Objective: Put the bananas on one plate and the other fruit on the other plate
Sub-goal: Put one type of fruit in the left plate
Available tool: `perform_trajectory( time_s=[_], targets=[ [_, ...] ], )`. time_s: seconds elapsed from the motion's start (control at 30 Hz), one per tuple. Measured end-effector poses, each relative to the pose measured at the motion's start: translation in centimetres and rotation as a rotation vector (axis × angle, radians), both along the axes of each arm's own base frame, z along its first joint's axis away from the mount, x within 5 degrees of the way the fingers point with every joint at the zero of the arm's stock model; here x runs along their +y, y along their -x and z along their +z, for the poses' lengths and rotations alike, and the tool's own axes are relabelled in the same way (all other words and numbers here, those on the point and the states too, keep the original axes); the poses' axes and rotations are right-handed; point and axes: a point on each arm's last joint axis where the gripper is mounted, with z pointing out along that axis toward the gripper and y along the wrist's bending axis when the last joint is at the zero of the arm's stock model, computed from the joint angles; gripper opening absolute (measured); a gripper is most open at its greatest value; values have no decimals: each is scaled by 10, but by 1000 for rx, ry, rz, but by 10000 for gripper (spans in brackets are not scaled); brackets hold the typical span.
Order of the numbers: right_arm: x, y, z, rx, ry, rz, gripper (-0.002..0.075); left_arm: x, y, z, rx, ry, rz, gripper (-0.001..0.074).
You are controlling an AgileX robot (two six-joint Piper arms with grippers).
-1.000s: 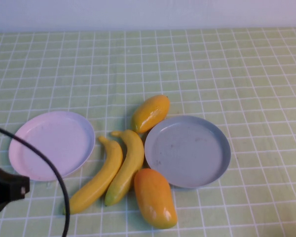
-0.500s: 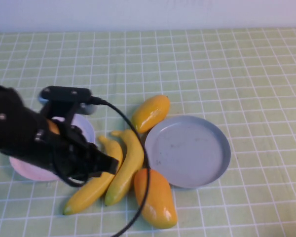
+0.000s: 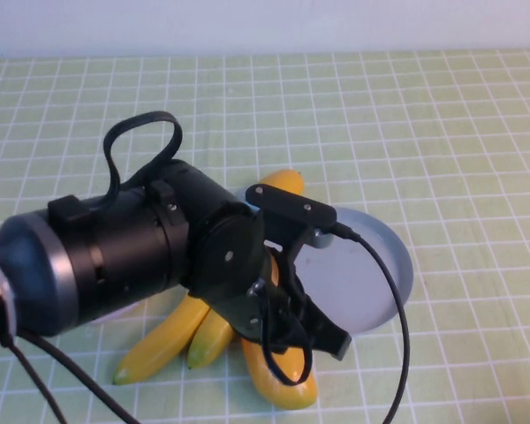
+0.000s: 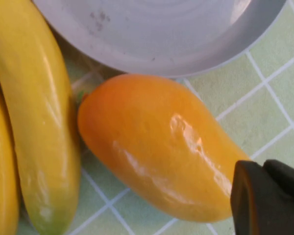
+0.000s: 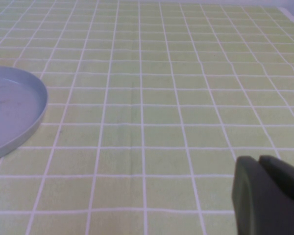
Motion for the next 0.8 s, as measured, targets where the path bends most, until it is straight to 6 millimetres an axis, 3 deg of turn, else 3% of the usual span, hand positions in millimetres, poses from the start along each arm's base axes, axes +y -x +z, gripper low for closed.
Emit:
perform_trajectory(
  time_s=[0.1, 0.17, 0.37, 0.43, 0.57, 0.8],
  targets=[
    [0, 0, 0, 0, 0, 0, -16, -3, -3, 2, -22, 5, -16, 40],
    [0, 0, 0, 0, 0, 0, -16, -5, -5, 2, -35, -2, -41, 115],
    [0, 0, 0, 0, 0, 0, -16, -9, -17, -4, 5, 1, 20, 566],
    [0, 0, 0, 0, 0, 0, -16, -11, -21, -5, 40, 14, 109, 639],
    [0, 0, 0, 0, 0, 0, -16, -17, -27, -10, 105, 23, 255, 668],
    [0, 0, 0, 0, 0, 0, -16, -20, -32, -25, 157, -35, 292, 668]
  ],
)
